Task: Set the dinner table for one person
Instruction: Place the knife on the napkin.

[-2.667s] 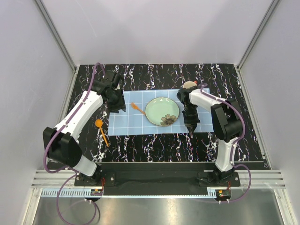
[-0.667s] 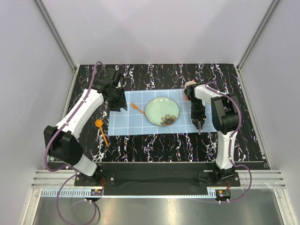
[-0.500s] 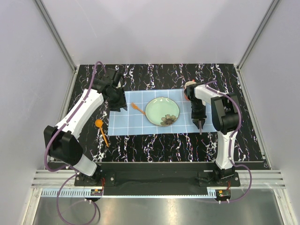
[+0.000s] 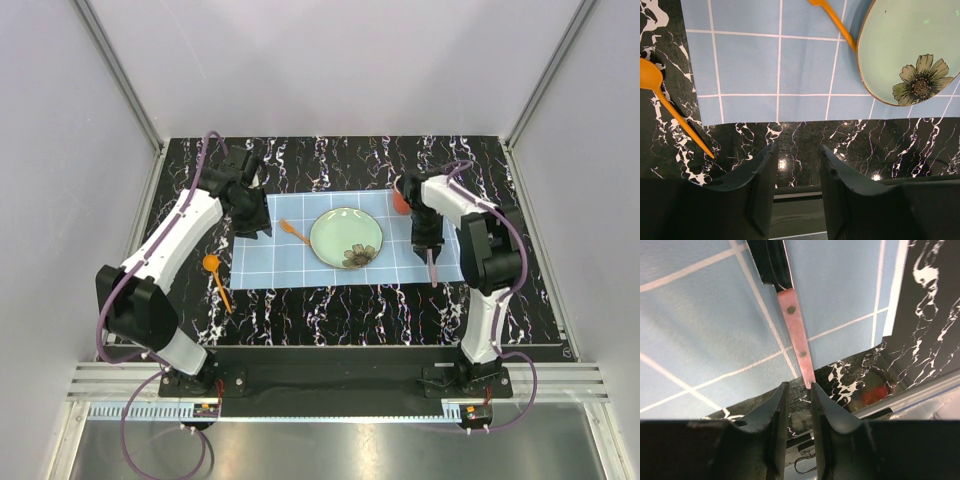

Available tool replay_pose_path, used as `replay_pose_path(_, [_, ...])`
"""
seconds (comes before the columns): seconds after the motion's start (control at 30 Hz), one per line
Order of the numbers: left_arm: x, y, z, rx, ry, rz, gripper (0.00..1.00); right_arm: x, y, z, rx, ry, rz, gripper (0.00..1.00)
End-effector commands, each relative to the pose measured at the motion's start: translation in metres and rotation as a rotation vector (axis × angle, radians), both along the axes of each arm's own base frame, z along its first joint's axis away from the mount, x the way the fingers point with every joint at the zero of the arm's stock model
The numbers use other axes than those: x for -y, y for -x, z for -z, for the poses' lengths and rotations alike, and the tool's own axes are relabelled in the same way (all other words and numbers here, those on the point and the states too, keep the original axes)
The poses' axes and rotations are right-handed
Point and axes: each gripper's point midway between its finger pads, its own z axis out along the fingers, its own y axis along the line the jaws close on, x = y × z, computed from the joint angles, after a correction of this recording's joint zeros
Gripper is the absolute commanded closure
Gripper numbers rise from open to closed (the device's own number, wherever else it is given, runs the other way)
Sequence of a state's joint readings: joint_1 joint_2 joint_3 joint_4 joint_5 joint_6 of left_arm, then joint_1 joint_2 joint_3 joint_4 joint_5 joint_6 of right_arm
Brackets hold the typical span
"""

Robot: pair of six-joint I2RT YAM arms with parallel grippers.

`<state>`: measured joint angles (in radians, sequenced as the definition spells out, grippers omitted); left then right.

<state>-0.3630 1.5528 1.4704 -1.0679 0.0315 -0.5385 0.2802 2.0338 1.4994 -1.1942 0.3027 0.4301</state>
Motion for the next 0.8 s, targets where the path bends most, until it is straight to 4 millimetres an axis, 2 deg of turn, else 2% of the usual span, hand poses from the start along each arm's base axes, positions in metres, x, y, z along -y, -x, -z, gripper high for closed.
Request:
replay_pose_path(0.0, [0.009, -0.008, -0.008, 0.021, 0.025, 0.035, 0.59, -0.006, -0.026, -0.050, 0.202, -0.057, 0.000, 0.69])
replay_pose_path(0.13, [0.014, -0.013, -0.013, 0.034, 0.038, 0.048, 0.59, -0.006, -0.029, -0.073, 0.301, -0.078, 0.028, 0.69])
replay_pose_path(0.2, [0.016, -0.016, -0.018, 0.050, 0.044, 0.053, 0.59, -0.001, -0.028, -0.074, 0.314, -0.060, 0.050, 0.69])
replay_pose_path(0.37, [0.020, -0.020, -0.022, 0.059, 0.059, 0.073, 0.59, 0.013, -0.025, -0.065, 0.273, -0.017, 0.133, 0.70])
replay_pose_path(0.57, [0.022, -0.019, -0.023, 0.058, 0.069, 0.095, 0.59, 0.020, -0.039, -0.053, 0.255, -0.008, 0.150, 0.71])
replay_pose_path(0.77, [0.021, -0.008, -0.026, 0.056, 0.089, 0.070, 0.59, 0.031, -0.048, -0.037, 0.240, -0.053, 0.198, 0.71])
